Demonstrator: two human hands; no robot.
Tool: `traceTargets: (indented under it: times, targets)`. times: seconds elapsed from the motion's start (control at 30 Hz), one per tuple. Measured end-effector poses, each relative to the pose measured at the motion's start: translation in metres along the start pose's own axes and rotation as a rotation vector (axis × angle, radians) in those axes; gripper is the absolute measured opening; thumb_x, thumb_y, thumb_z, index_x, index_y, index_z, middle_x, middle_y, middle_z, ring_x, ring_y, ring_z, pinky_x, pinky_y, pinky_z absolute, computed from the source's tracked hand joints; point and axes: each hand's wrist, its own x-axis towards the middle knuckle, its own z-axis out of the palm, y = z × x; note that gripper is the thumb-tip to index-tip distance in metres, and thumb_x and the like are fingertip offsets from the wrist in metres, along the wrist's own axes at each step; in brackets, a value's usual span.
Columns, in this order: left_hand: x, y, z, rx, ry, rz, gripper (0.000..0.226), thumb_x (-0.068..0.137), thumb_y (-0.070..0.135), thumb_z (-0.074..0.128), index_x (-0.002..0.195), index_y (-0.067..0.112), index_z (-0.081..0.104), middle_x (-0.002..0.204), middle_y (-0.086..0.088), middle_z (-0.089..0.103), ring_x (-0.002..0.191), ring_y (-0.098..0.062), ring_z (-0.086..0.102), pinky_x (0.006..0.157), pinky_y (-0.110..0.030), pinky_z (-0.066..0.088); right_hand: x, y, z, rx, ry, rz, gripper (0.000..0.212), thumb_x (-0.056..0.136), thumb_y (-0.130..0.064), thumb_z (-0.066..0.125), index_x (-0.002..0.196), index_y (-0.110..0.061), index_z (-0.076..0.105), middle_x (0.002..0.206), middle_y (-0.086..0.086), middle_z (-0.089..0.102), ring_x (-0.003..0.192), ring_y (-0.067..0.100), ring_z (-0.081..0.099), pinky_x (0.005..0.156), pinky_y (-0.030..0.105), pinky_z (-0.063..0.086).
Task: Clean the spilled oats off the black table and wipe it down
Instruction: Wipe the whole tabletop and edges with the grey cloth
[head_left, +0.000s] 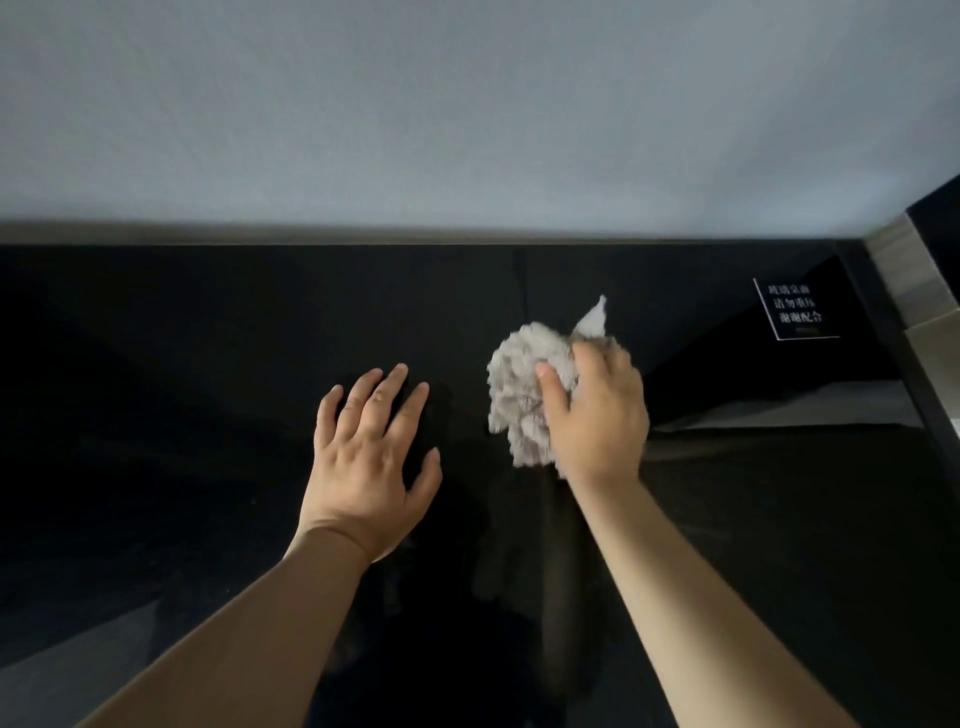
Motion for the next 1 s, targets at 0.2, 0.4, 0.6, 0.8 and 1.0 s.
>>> traceTargets:
  times: [0.2,0.4,0.6,0.8,1.0]
  targets:
    - [-0.001,0.000,-0.002,-0.002,0.007,0.001,0.062,0.088,0.048,0.034,0.141,0.016,0.043,0.151,-0.007,0.034,0.141,-0.026,0.025,0.117,-0.050,0.015,-0.111,0.011,-0.040,0.127,-0.082,0.025,0.031,0.087,-0.047,0.056,0.098,-0.019,0.063,0.094,-0.008,0.057,0.080,0.010,0.056,0.058,0.020,0.047]
    - [-0.001,0.001,-0.001,0.006,0.019,-0.004,0.064,0.088,0.049,0.031,0.141,0.016,0.043,0.151,-0.007,0.033,0.142,-0.025,0.024,0.117,-0.049,0.012,-0.036,0.005,-0.038,0.158,0.097,0.116,0.030,0.087,-0.039,0.063,0.106,-0.016,0.065,0.100,0.002,0.059,0.089,0.019,0.056,0.064,0.026,0.042]
    - [-0.003,0.000,0.001,0.010,0.034,-0.002,0.064,0.088,0.050,0.030,0.142,0.017,0.041,0.152,-0.006,0.032,0.142,-0.025,0.023,0.117,-0.049,0.012,-0.066,0.015,-0.020,0.107,0.001,0.099,0.037,0.090,-0.046,0.055,0.114,-0.018,0.062,0.112,0.001,0.058,0.095,0.020,0.055,0.072,0.025,0.045]
    - [-0.002,-0.001,0.000,0.022,0.038,0.007,0.064,0.089,0.050,0.027,0.142,0.017,0.039,0.152,-0.007,0.031,0.142,-0.025,0.021,0.118,-0.049,0.011,-0.164,0.015,-0.056,0.128,-0.036,0.115,0.037,0.088,-0.050,0.055,0.102,-0.017,0.064,0.095,-0.006,0.059,0.080,0.011,0.056,0.065,0.018,0.042]
    - [-0.003,-0.001,0.001,0.028,0.037,0.014,0.060,0.092,0.047,0.034,0.144,0.017,0.037,0.153,-0.008,0.029,0.143,-0.026,0.019,0.118,-0.048,0.009,-0.128,0.019,-0.076,0.230,0.066,0.185,0.025,0.086,-0.041,0.064,0.096,-0.017,0.064,0.089,-0.005,0.057,0.081,0.013,0.057,0.065,0.027,0.048]
